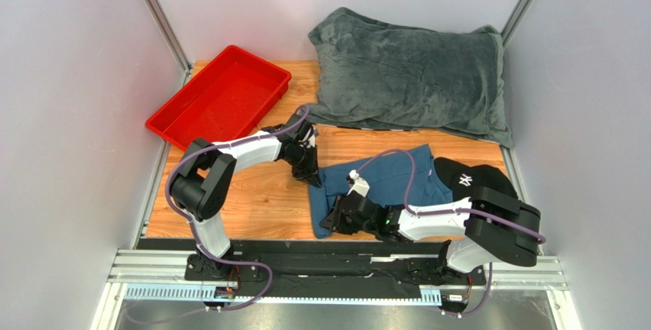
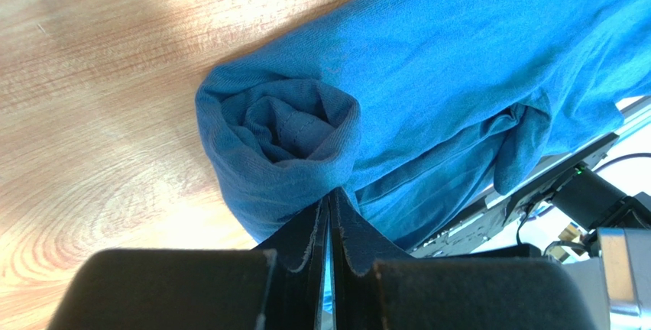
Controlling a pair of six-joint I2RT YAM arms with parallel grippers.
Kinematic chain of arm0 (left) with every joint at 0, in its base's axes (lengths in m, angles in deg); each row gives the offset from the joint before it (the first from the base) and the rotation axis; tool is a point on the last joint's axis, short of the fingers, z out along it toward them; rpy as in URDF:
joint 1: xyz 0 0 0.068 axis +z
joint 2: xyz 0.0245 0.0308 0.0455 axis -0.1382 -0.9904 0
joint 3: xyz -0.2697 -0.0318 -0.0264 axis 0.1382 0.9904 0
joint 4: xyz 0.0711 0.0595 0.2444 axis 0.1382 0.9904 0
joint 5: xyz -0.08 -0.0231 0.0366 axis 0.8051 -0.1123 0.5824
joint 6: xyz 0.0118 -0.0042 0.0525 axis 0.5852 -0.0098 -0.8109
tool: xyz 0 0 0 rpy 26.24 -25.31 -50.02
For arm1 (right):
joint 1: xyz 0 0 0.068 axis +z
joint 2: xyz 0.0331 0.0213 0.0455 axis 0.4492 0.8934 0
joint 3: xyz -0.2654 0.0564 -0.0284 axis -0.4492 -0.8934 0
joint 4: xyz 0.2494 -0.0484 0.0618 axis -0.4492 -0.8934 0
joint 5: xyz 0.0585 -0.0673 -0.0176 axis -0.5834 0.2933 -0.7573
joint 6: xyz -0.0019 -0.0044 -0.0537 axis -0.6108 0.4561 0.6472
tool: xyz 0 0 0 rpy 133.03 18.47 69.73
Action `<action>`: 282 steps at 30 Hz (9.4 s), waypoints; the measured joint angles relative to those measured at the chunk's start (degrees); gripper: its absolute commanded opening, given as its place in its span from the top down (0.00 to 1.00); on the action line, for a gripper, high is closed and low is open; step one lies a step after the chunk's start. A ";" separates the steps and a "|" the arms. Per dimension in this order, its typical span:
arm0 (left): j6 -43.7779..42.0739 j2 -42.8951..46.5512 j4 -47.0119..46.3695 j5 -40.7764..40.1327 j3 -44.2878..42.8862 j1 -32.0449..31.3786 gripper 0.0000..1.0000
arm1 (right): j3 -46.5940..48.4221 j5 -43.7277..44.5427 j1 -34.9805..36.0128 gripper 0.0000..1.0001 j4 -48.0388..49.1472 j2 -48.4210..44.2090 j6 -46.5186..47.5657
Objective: Roll the t-shirts
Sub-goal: Roll the T-shirt to the center of the board.
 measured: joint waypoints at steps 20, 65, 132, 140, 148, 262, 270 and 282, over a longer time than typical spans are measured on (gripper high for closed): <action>-0.57 -0.42 0.94 -0.20 -0.24 -0.26 0.89 | 14.29 12.96 8.72 0.52 -30.08 -6.34 5.60; -3.50 -1.57 3.45 -0.07 -2.08 -0.02 0.86 | 56.87 36.52 11.52 0.43 -59.32 35.43 21.66; -2.40 3.69 -6.01 6.38 3.41 -0.11 0.63 | -12.76 -11.54 -13.22 0.69 39.65 11.21 -14.40; -2.10 3.10 0.74 1.14 -1.49 -1.84 0.81 | -13.09 -11.52 -13.27 0.63 38.73 10.34 -14.67; -1.53 2.36 6.25 -3.72 -5.18 -4.28 0.49 | -11.76 -10.38 -13.25 0.69 27.26 2.32 -11.41; 2.95 -2.91 18.25 -13.90 -13.55 -7.37 0.41 | 14.10 23.74 4.39 0.79 -22.53 4.31 13.62; 1.55 4.74 11.45 -8.94 -10.36 -3.72 0.40 | 1.49 10.82 -4.98 0.80 -7.30 -2.91 6.78; 2.36 7.72 -6.95 0.33 6.71 -3.56 0.36 | -6.62 -1.31 -12.41 0.82 6.51 -3.74 -1.11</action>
